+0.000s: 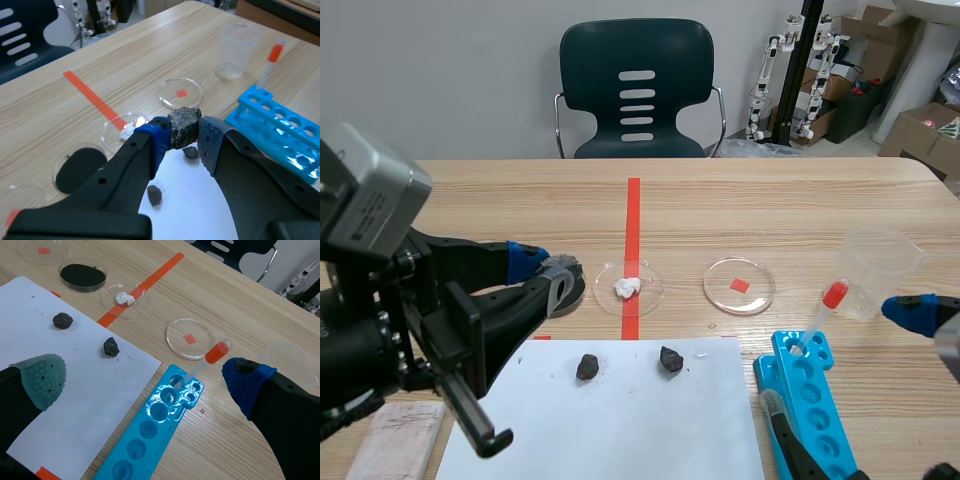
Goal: Lower the mineral onto the iron filings and hold still
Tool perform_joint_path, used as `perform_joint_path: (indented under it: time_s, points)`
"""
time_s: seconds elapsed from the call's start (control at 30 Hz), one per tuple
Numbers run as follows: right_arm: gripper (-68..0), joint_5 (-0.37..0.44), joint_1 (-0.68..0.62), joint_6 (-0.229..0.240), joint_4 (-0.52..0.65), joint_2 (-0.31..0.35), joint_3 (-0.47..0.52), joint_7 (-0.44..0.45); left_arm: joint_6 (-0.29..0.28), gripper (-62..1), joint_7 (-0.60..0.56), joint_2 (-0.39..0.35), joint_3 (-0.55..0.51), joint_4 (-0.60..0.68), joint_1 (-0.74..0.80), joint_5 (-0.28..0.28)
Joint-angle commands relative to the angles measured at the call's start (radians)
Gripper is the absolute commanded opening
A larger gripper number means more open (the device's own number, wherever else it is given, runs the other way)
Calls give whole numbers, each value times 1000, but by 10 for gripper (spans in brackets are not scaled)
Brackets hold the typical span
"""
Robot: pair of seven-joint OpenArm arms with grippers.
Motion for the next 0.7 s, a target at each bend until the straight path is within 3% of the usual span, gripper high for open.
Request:
perform_joint_path:
  time_s: [0.0,0.2,0.67]
  points:
    - [4,10,6,-3,12,7,3,15,-2,-479,-37,5,-2,50,23,5]
    - [4,10,6,-3,12,7,3,15,-4,-479,-110,5,-8,111,122,55]
    - [4,10,6,-3,12,7,3,15,-4,-479,-293,13,-27,114,265,204]
